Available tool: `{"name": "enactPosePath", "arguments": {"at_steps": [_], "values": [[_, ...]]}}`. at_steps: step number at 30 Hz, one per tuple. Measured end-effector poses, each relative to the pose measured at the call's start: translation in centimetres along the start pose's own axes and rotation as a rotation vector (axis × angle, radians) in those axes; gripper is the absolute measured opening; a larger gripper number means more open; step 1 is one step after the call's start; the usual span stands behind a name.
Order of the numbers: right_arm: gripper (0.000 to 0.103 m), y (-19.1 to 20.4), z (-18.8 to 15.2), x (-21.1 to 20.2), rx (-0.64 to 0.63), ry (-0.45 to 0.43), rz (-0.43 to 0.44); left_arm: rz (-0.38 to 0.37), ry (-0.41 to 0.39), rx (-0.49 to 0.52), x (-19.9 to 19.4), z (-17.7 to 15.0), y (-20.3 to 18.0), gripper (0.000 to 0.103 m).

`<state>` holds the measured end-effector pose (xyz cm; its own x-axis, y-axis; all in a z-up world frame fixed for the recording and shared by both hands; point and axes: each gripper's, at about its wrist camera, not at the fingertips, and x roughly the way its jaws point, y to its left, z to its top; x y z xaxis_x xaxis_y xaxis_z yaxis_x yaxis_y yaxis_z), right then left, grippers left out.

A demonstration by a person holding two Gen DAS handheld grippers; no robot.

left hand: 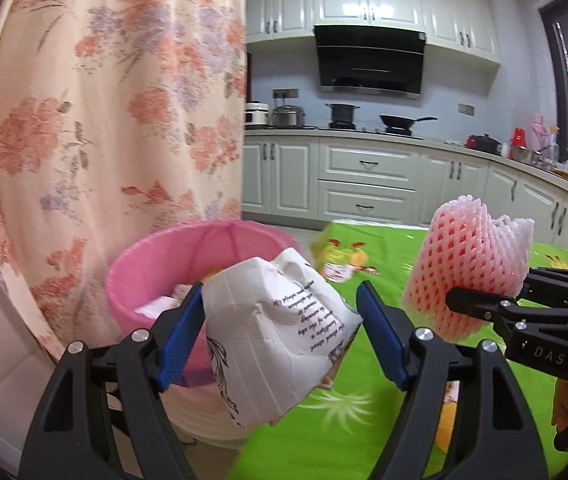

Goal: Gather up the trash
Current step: 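Carry the paper packet and foam net over the pink bin and open both tools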

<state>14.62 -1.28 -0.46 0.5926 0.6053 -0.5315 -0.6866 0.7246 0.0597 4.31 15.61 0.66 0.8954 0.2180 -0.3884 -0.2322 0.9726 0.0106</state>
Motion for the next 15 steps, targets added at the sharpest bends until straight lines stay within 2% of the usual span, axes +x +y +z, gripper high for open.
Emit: {"name": "enactPosePath", "arguments": {"at_steps": [8, 15], "values": [[0.032, 2.4, 3.9, 3.1, -0.058, -0.034, 0.098, 0.072, -0.01, -0.016, 1.8, 2.4, 4.4, 0.074], [0.032, 3.6, 7.2, 6.5, -0.097, -0.048, 0.156, 0.1, 0.0, -0.077, 4.6, 4.8, 8.2, 0.074]]}}
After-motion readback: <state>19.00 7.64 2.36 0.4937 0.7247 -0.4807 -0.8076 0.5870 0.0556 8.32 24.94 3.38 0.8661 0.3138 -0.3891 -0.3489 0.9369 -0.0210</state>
